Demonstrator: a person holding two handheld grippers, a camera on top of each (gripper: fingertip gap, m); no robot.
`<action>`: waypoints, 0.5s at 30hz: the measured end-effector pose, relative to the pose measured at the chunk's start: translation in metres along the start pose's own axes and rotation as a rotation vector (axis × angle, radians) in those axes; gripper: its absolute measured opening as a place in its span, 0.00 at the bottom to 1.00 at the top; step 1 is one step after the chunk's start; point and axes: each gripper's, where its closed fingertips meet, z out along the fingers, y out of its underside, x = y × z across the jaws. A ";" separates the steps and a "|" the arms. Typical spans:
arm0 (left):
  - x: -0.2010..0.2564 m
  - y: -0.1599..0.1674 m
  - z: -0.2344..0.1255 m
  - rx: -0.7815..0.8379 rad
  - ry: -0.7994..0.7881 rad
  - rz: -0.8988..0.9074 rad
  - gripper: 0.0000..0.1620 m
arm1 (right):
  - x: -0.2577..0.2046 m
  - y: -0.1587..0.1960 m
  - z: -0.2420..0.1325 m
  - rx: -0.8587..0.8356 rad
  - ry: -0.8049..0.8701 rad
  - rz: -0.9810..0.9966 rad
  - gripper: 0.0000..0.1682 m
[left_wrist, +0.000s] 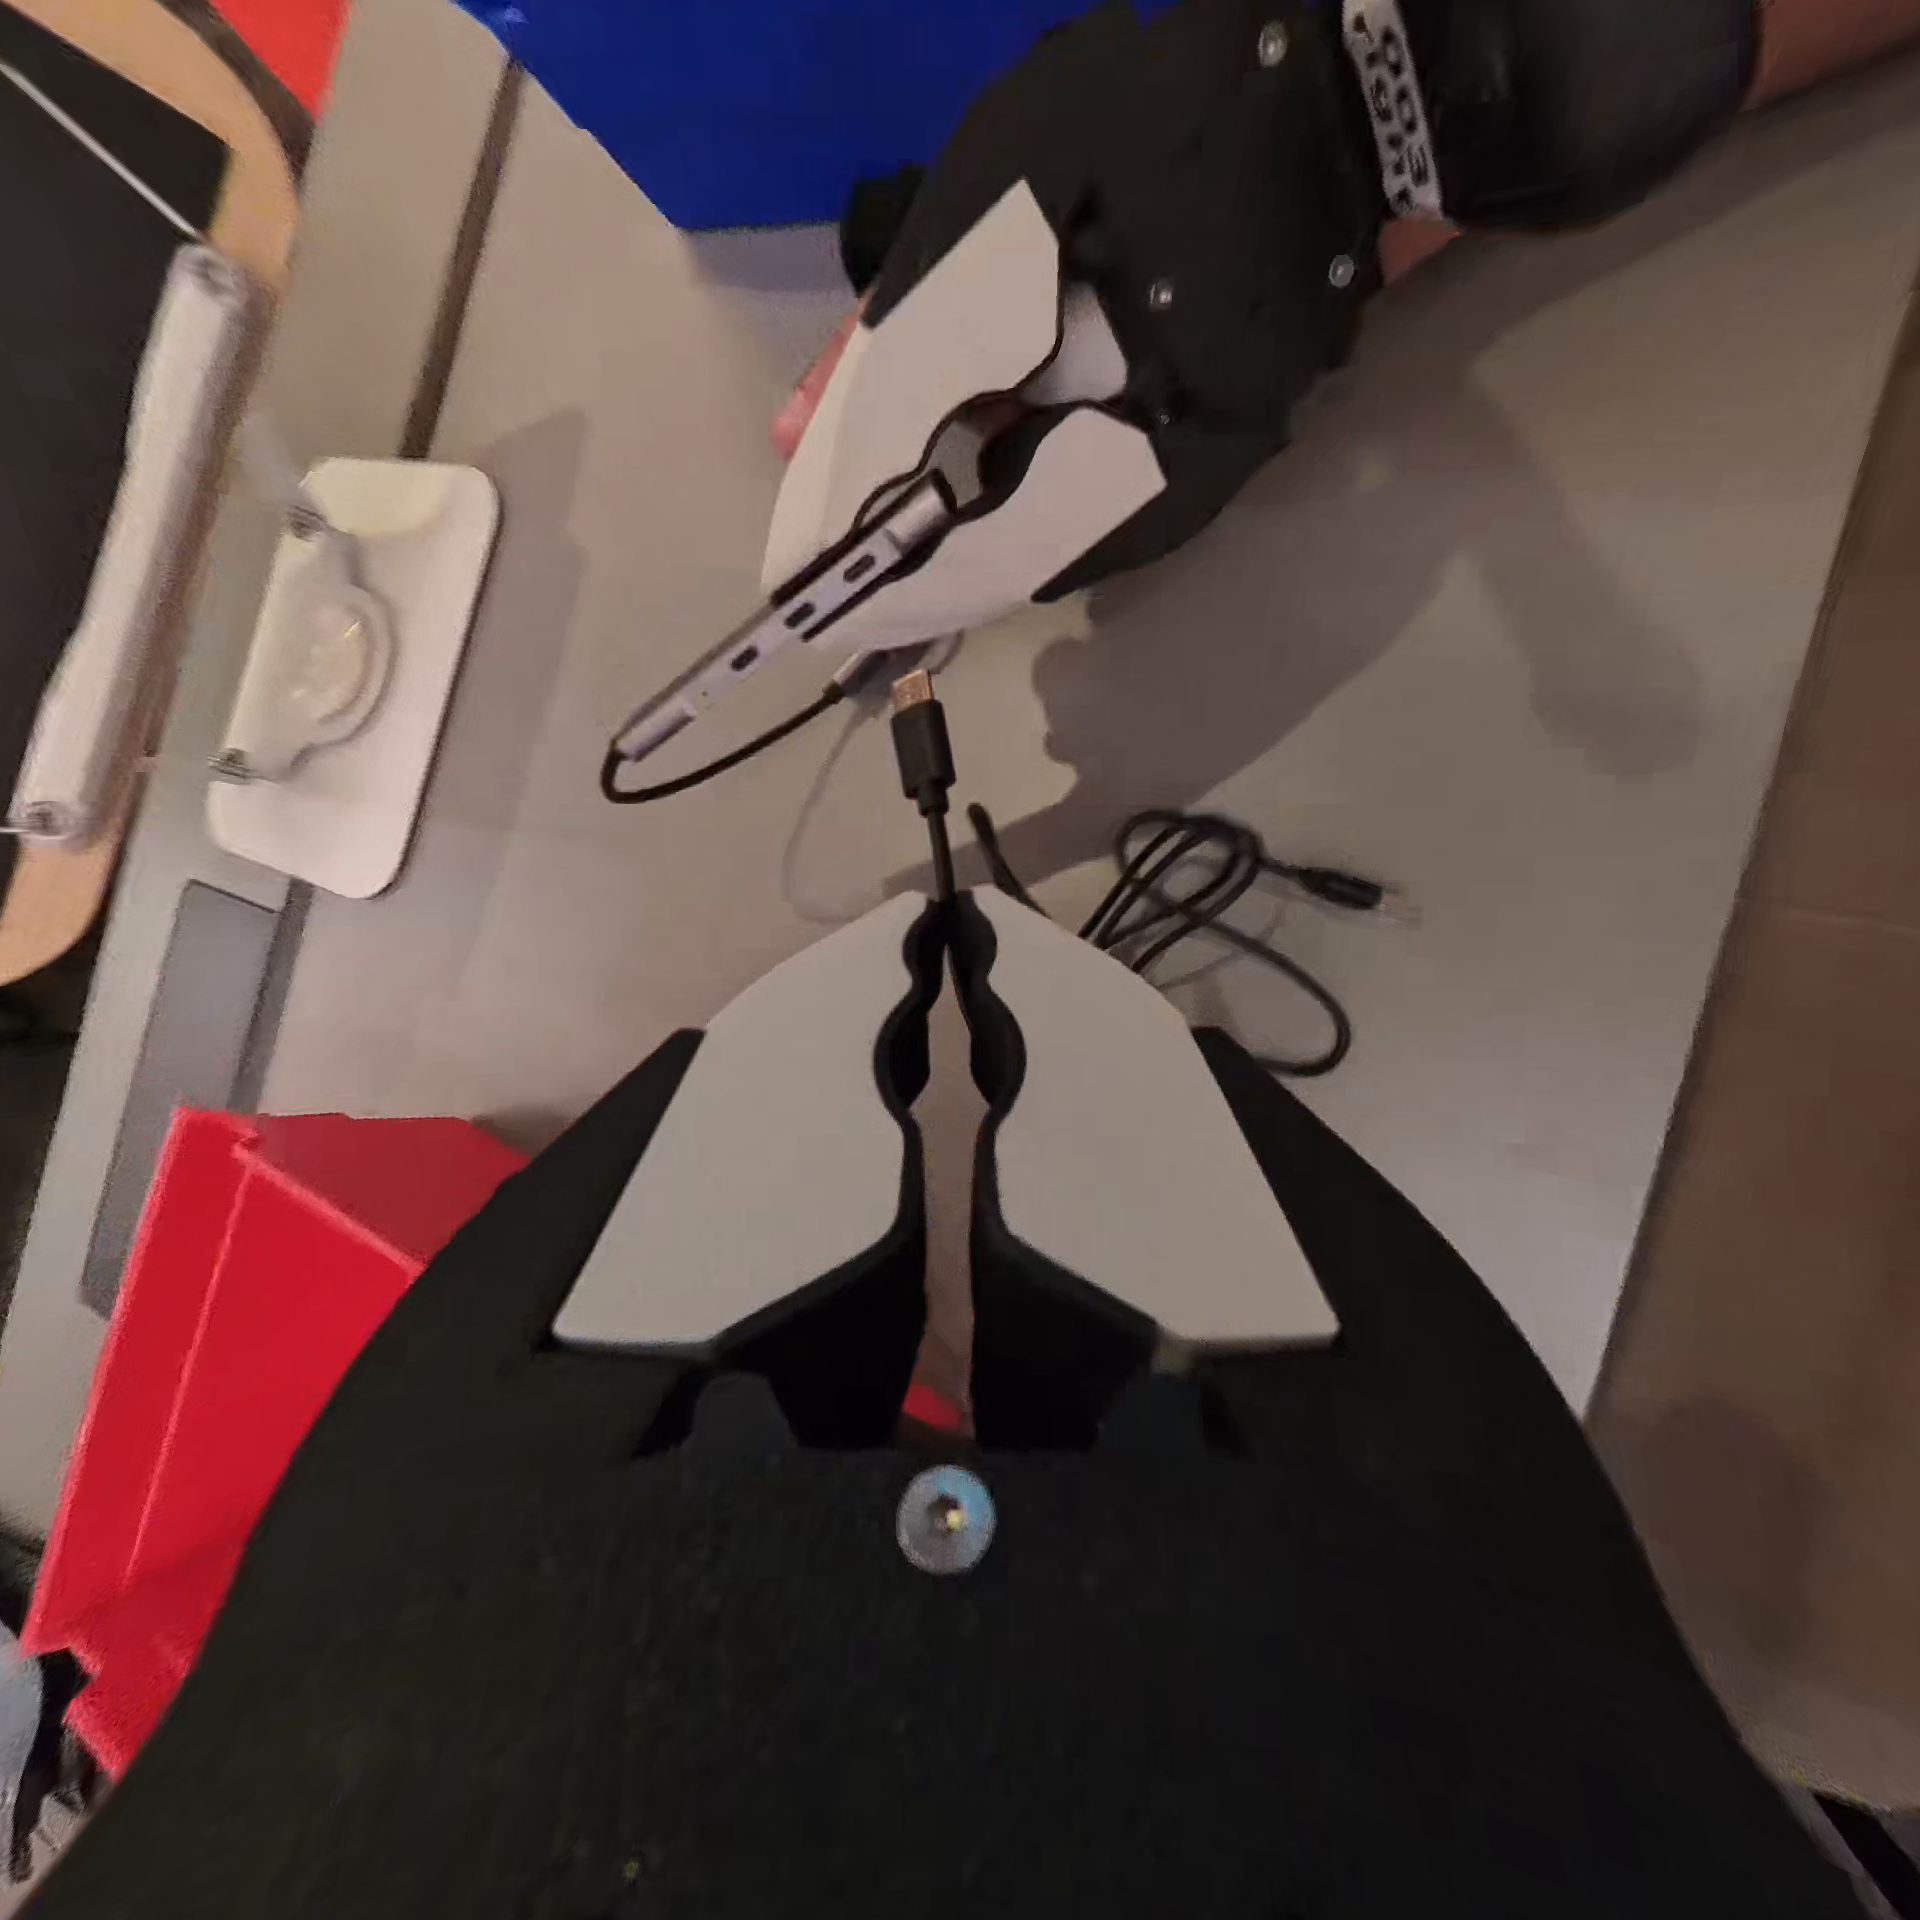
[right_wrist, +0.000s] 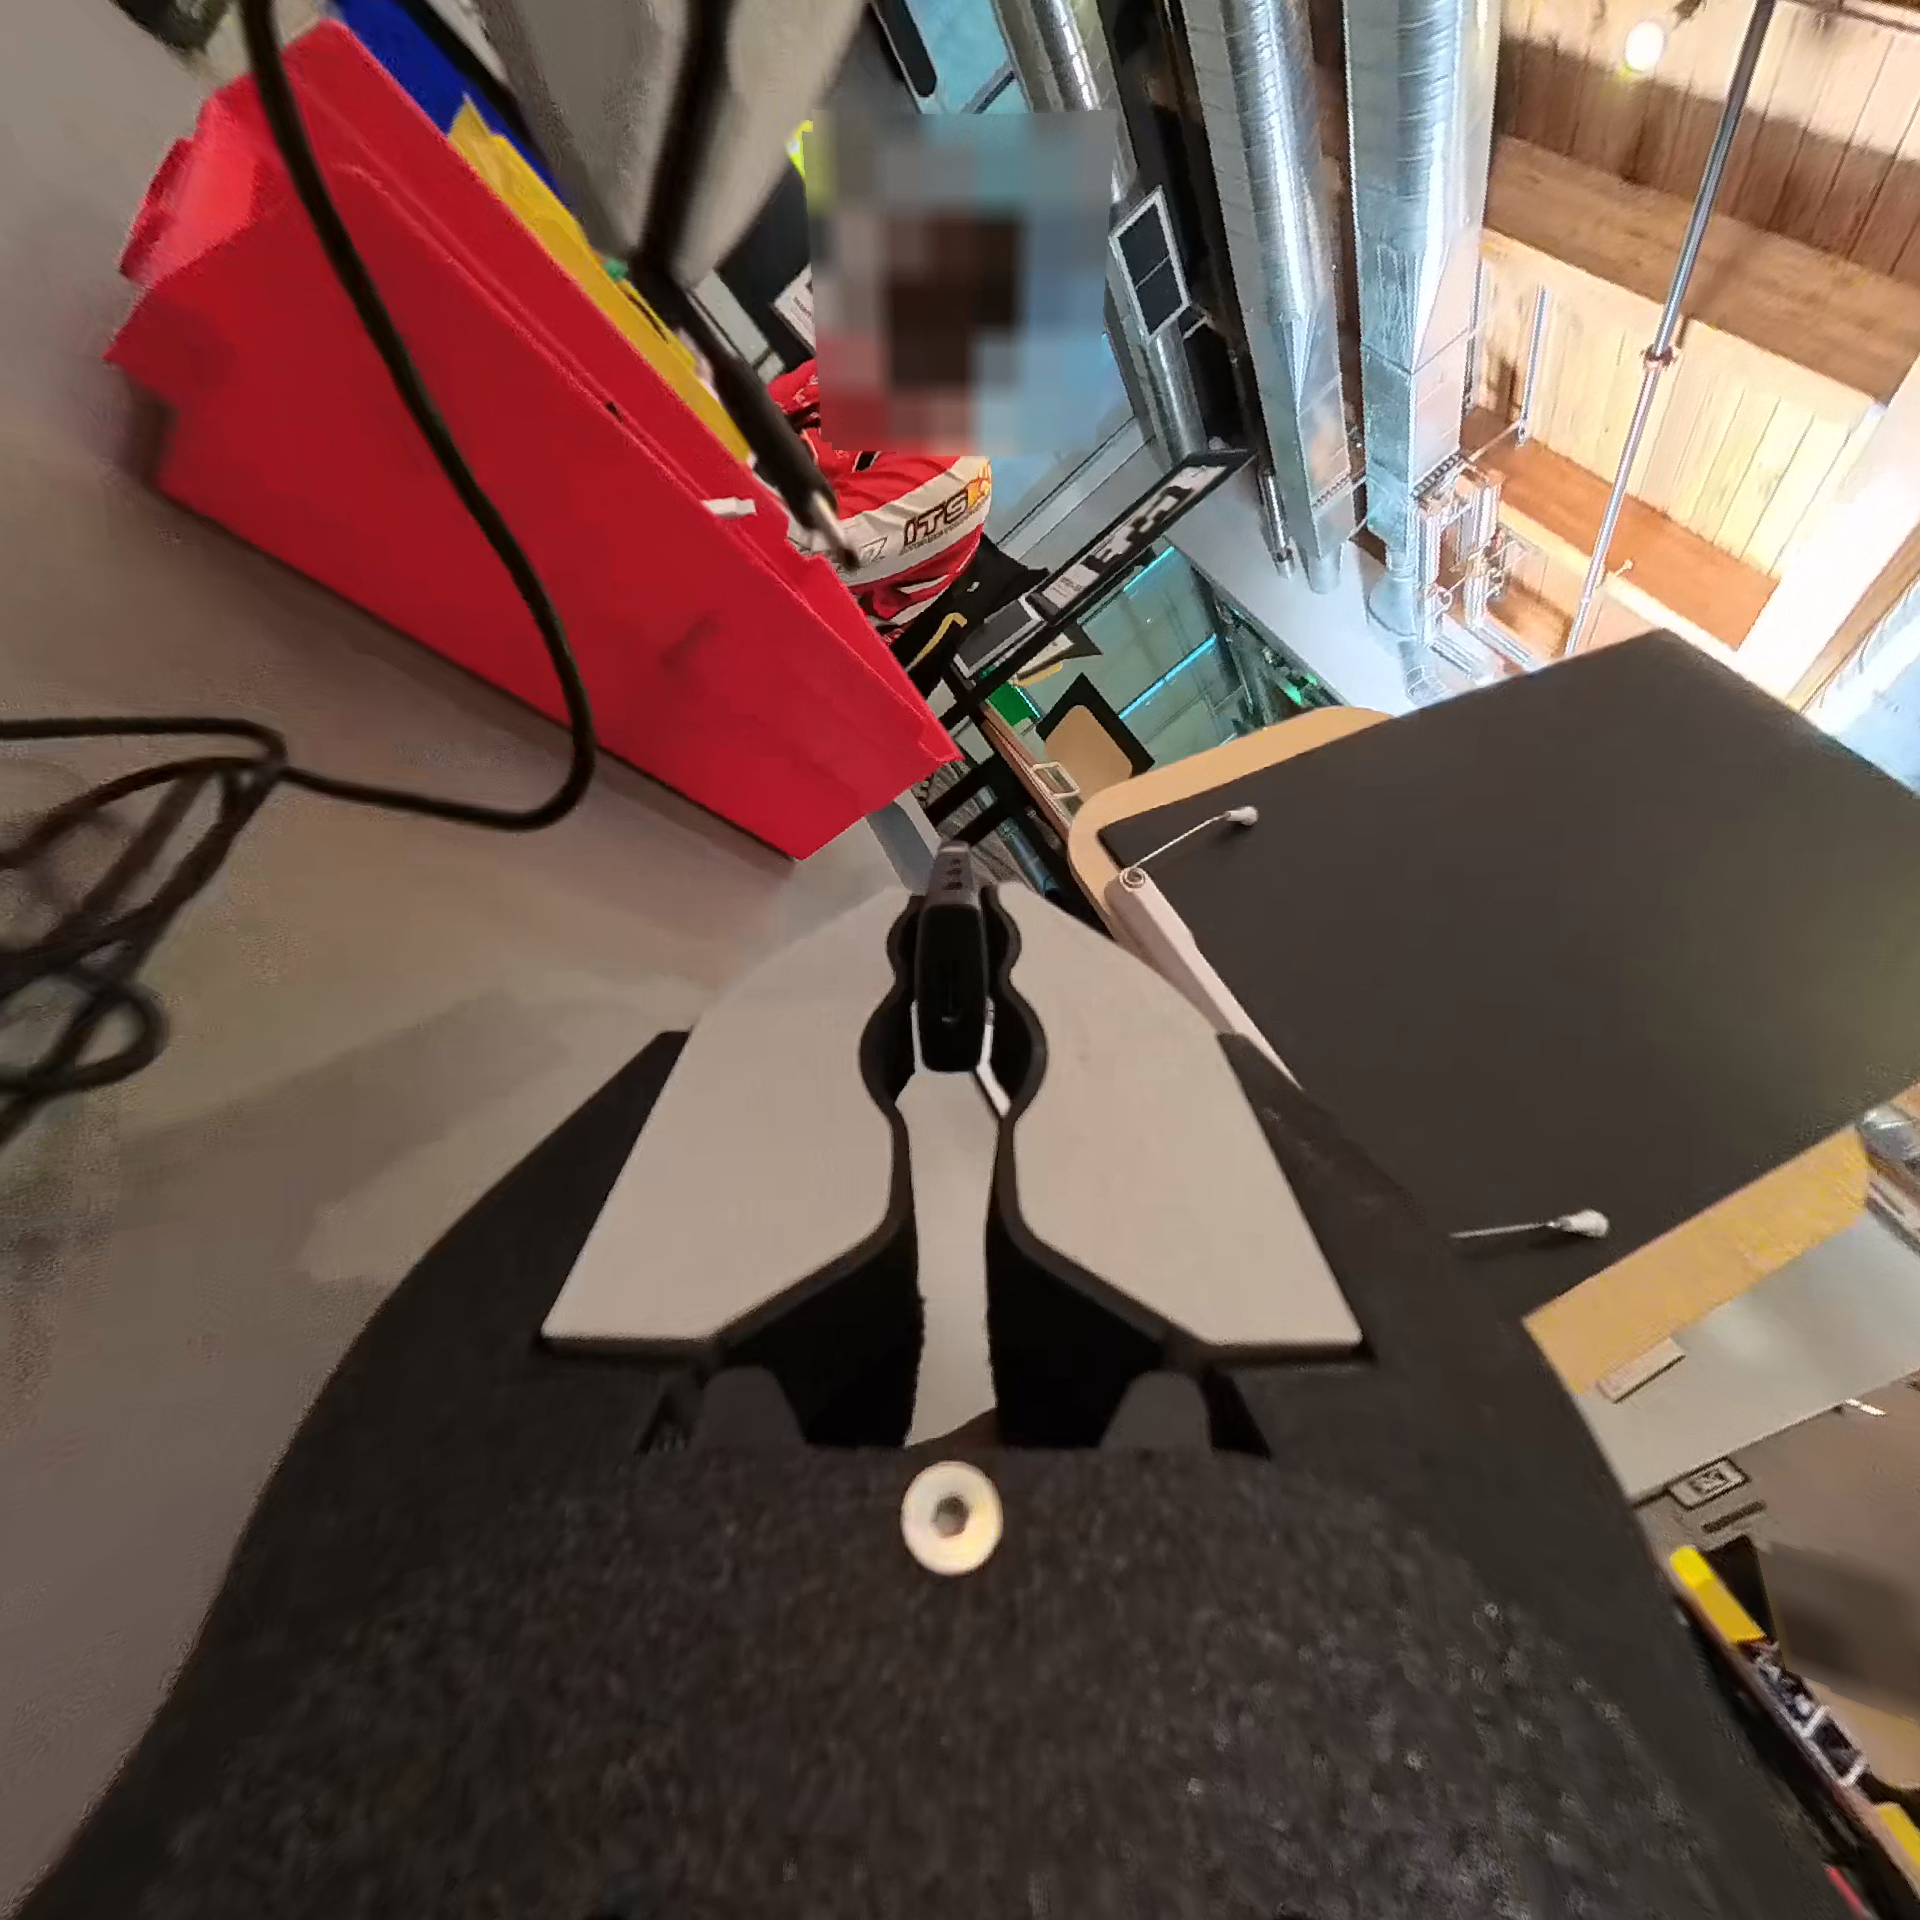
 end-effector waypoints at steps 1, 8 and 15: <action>-0.001 -0.001 0.003 -0.047 0.015 0.011 0.01 | -0.002 -0.002 0.000 0.005 -0.002 -0.011 0.06; -0.021 -0.001 0.014 -0.260 0.041 0.066 0.01 | -0.005 -0.010 -0.002 0.038 -0.001 -0.067 0.06; -0.022 -0.004 0.020 -0.255 0.139 0.000 0.01 | -0.006 -0.013 -0.002 0.039 0.010 -0.084 0.06</action>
